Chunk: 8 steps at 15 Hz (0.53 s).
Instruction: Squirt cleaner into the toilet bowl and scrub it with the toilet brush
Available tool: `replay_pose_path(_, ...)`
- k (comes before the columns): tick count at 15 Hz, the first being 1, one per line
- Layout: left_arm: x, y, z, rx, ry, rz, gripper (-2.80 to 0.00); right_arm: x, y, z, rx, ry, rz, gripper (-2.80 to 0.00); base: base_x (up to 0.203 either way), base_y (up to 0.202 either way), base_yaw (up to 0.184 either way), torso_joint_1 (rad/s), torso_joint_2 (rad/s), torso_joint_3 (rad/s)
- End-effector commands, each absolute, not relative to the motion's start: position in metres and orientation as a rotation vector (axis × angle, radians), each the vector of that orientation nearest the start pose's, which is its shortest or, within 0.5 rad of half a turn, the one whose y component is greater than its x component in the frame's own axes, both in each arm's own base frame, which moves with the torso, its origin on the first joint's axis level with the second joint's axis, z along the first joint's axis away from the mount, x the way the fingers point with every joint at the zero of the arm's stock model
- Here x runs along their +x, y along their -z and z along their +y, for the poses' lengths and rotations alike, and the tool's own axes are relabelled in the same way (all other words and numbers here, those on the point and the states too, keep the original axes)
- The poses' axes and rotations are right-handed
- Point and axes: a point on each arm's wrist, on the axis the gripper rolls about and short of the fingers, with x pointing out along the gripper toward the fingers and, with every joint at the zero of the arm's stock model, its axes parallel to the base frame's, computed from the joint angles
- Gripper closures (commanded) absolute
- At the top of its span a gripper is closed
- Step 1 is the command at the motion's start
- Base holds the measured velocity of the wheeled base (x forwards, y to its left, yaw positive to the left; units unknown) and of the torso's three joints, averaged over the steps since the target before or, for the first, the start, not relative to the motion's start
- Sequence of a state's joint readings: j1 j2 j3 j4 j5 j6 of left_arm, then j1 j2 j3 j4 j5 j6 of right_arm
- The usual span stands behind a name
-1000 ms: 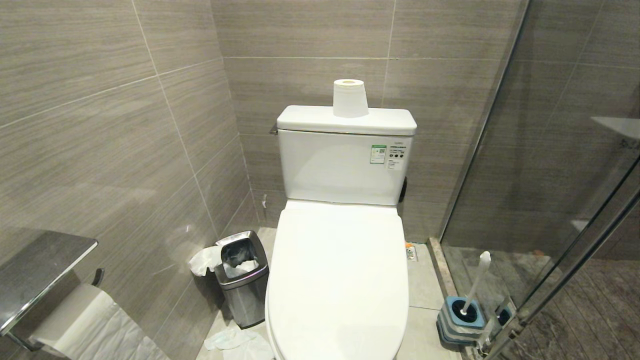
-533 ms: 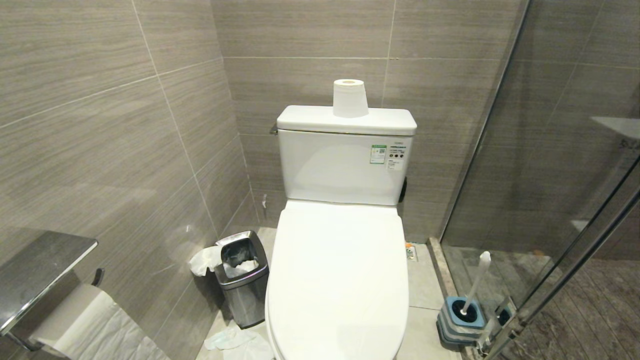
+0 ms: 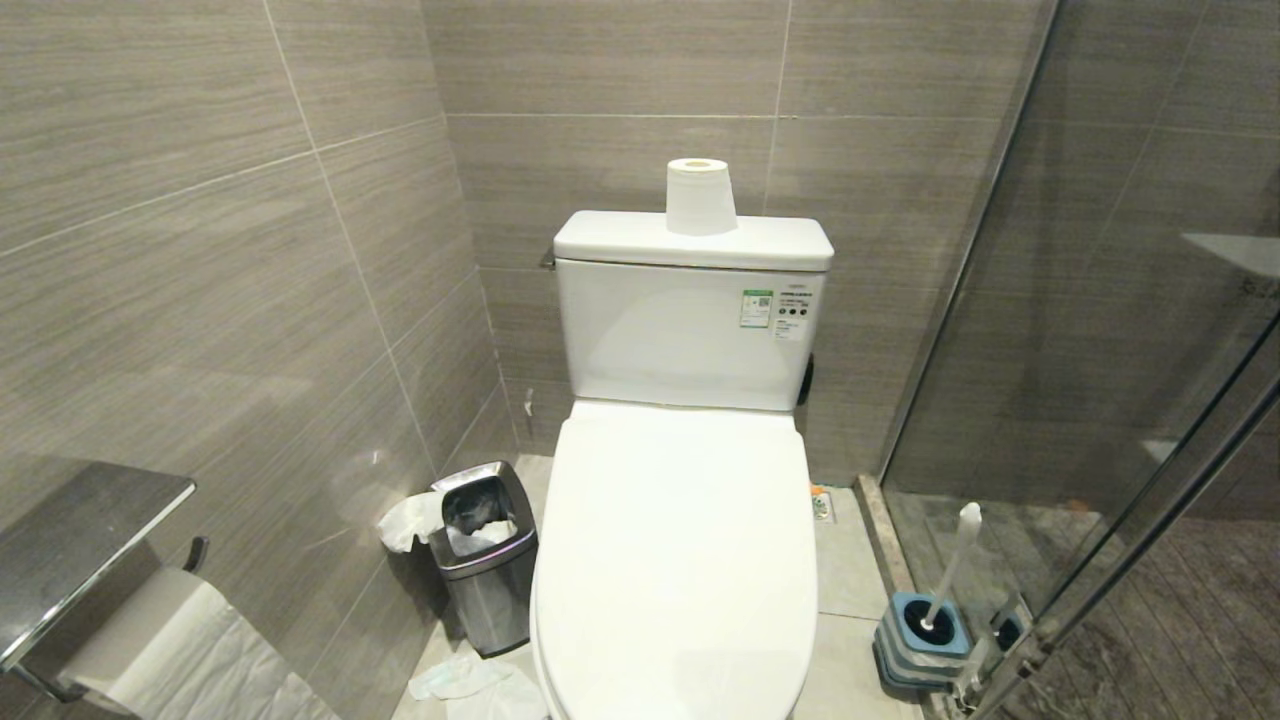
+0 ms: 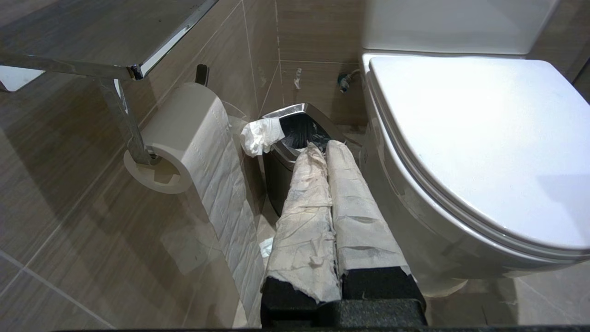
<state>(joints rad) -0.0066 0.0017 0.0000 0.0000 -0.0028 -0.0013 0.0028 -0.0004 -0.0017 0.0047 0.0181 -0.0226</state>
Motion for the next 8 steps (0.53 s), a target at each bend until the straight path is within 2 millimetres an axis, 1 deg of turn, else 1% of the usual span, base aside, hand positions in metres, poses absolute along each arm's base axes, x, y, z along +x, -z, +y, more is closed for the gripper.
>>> replay_pose_path(1, -0.0225, -0.0751, 0.0001, -0.002, 0.009, 0.005, 0.00, -0.0229, -0.0754, 0.0003, -0.023, -0.022, 0.003, 0.00, 0.000, 0.000, 0.000, 0.000, 0.00, 0.000)
replay_pose_path(8, -0.0225, -0.0751, 0.0001, -0.002, 0.009, 0.005, 0.00, -0.0229, -0.0754, 0.0003, -0.023, -0.022, 0.003, 0.00, 0.000, 0.000, 0.000, 0.000, 0.00, 0.000)
